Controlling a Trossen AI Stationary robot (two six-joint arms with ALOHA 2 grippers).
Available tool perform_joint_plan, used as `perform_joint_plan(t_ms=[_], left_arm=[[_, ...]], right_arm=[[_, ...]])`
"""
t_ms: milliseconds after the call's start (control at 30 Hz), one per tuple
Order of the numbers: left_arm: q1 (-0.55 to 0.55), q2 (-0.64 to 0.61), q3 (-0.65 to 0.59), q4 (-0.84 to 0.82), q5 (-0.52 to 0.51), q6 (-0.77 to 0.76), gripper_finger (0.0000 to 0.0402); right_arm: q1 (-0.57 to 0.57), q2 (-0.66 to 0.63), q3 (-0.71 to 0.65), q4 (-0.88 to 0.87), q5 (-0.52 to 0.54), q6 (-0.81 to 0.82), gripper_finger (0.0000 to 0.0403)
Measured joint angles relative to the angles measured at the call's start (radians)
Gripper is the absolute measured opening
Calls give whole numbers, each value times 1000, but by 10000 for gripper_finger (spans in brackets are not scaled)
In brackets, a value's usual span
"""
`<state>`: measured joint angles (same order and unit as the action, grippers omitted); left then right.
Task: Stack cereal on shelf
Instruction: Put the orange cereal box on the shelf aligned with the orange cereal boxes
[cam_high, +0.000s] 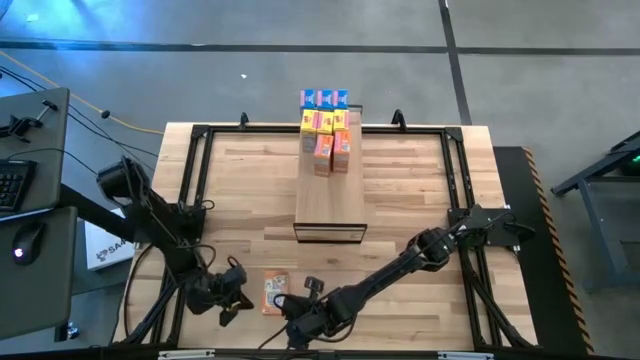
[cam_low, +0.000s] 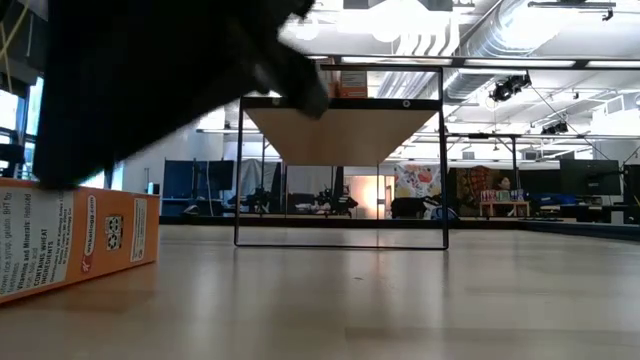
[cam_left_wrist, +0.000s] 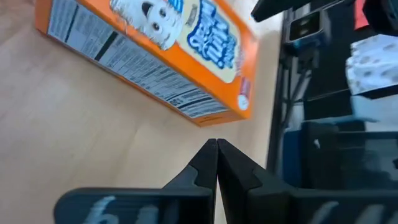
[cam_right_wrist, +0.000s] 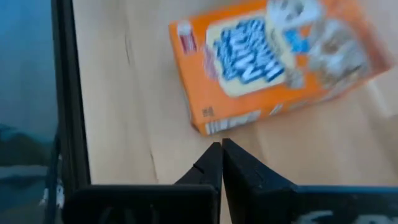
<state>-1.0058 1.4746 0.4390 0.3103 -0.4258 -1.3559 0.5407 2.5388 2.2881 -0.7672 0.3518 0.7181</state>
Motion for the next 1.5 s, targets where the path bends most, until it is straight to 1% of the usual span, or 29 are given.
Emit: perform_joint_plan(t_ms=[233, 433, 600, 800, 967, 1067, 1133, 1267, 1367, 1433, 1500], left_arm=[[15, 111, 57, 6, 33, 11, 0], [29, 123, 72, 10, 21, 60, 0], [59, 121, 70, 40, 22, 77, 0], [77, 56, 68, 19, 15, 93, 0], [79, -61, 68, -51, -44, 85, 0], [88, -131, 76, -67, -64, 85, 0], [100, -155, 76, -66, -68, 96, 0], [128, -166, 74, -49, -63, 118, 0], [136, -165, 74, -63, -8, 119, 0], [122, -168, 74, -124, 25, 97, 0], [100, -171, 72, -235, 20, 42, 0]], right_arm=[[-12, 1, -113, 202, -59, 0, 0], [-24, 1, -118, 254, -65, -40, 0], [-22, 1, -107, 260, -75, -44, 0], [-18, 1, -65, 251, -93, -44, 0], [-18, 1, -12, 234, -94, -45, 0], [-26, 1, 7, 241, -48, -45, 0], [-35, 1, 11, 246, -32, -45, 0], [-47, 1, 11, 256, -53, -40, 0], [-50, -2, 11, 251, -74, -41, 0], [-51, -16, 10, 219, -66, -46, 0], [-48, -45, 10, 161, -55, -43, 0]])
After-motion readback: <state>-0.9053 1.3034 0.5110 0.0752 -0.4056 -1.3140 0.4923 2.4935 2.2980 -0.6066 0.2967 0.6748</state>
